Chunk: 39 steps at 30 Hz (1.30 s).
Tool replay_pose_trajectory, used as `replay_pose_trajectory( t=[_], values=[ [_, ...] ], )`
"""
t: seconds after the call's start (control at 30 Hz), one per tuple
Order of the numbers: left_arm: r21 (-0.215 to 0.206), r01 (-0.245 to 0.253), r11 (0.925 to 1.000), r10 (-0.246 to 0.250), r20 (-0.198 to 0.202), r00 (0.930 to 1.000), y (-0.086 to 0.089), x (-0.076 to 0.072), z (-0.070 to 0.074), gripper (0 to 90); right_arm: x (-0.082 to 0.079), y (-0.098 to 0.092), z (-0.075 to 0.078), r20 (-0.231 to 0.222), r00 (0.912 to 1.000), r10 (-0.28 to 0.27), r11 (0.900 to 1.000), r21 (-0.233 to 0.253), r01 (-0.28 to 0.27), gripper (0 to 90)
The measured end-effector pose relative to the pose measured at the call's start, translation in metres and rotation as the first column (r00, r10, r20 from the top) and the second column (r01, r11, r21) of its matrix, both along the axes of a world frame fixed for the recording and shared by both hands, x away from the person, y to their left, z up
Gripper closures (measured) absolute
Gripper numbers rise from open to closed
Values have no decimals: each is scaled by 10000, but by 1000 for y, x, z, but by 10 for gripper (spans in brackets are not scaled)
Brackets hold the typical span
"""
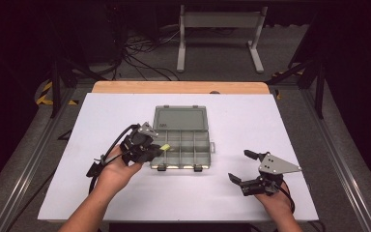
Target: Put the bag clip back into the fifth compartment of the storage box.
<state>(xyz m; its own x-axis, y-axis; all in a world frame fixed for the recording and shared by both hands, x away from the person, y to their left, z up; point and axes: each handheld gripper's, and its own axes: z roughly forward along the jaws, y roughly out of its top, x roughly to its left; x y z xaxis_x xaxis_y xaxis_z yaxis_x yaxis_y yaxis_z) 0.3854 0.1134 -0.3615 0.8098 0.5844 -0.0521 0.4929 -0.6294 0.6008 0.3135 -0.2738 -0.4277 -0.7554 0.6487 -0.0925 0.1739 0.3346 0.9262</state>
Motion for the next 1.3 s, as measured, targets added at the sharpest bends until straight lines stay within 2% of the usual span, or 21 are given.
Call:
replay_pose_trajectory(
  t=[0.03, 0.1, 0.17, 0.27, 0.5, 0.6, 0.67, 0.87, 1.07, 1.3],
  values=[
    [1, -197, 9998, 197, 12, 9998, 0, 2, -1, 778, 0, 0, 0, 6, 10000, -1, 10000, -7, 1, 50],
    [-46, -253, 9997, 253, -39, 9997, 0, 3, -1, 778, 0, 0, 0, 4, 10000, -19, 10000, 40, 19, 50],
    [-162, -636, 9978, 633, -171, 9978, -1, 9, -2, 778, 0, 1, 0, 7, 10000, -6, 10000, 35, 6, 50],
    [-110, -909, 9958, 908, -125, 9958, -3, 12, -3, 778, 0, 0, 0, 2, 10000, 1, 10000, -1, -1, 50],
    [2, -1311, 9914, 1310, -333, 9908, -5, 19, -8, 778, 0, 0, 0, -24, 10000, 13, 10000, -8, -13, 50],
    [-127, -1846, 9827, 1839, -434, 9820, -6, 19, -10, 777, 0, 0, 0, 10, 10000, 27, 10000, -17, -27, 50],
    [-191, -1987, 9799, 1975, -531, 9789, -6, 19, -10, 777, 0, 0, 0, -21, 10000, 7, 10000, 3, -7, 50],
    [6, -2107, 9775, 2102, -712, 9751, -7, 19, -13, 777, 0, 0, -1, 4, 10000, 56, 10000, -74, -56, 50],
    [12, -2295, 9733, 2287, -921, 9691, -8, 20, -14, 777, 0, 0, -1, 10, 10000, 48, 10000, -81, -48, 50],
    [248, -2636, 9643, 2647, -1080, 9583, -8, 20, -16, 778, 1, 0, -1, -19, 10000, 54, 9999, -93, -54, 50]
  ],
)
